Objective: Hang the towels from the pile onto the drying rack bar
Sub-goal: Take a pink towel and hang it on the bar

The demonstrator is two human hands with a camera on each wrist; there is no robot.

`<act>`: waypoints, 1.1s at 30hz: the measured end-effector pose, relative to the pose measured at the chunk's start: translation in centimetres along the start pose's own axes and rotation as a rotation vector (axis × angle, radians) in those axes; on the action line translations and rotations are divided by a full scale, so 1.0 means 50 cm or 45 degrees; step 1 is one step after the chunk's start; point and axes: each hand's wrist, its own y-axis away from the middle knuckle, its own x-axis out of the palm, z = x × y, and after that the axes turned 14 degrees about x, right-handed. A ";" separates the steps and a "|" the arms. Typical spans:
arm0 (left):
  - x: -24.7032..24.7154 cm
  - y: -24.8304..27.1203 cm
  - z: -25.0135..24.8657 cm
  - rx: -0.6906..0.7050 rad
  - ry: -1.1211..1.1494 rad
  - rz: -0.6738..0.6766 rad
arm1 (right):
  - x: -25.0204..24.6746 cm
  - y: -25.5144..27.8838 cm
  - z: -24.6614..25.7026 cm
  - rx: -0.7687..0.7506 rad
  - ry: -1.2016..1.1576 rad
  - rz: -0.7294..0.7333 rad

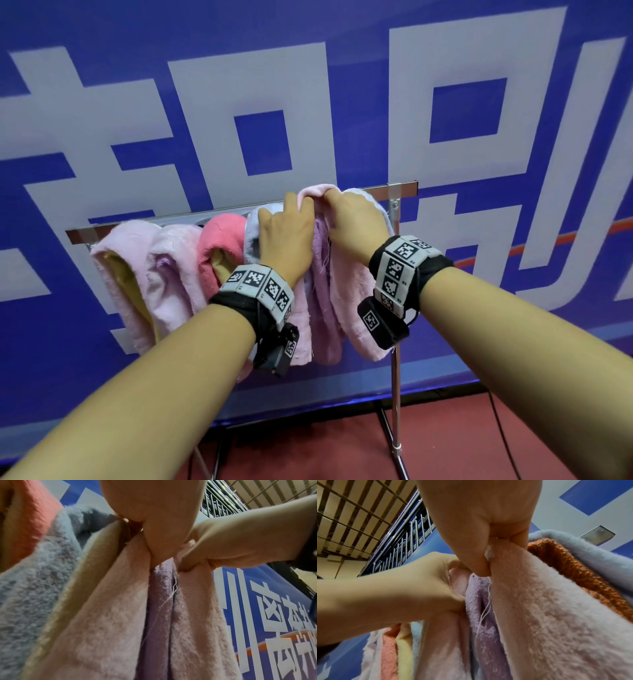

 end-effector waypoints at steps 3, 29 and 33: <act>0.000 -0.006 -0.023 0.011 0.054 0.003 | 0.002 -0.001 -0.001 -0.009 0.059 0.002; 0.016 0.010 0.027 0.040 -0.104 -0.088 | 0.011 -0.015 0.002 -0.157 0.385 -0.243; 0.026 0.004 0.032 0.021 -0.136 -0.082 | 0.013 -0.013 0.001 -0.160 0.361 -0.188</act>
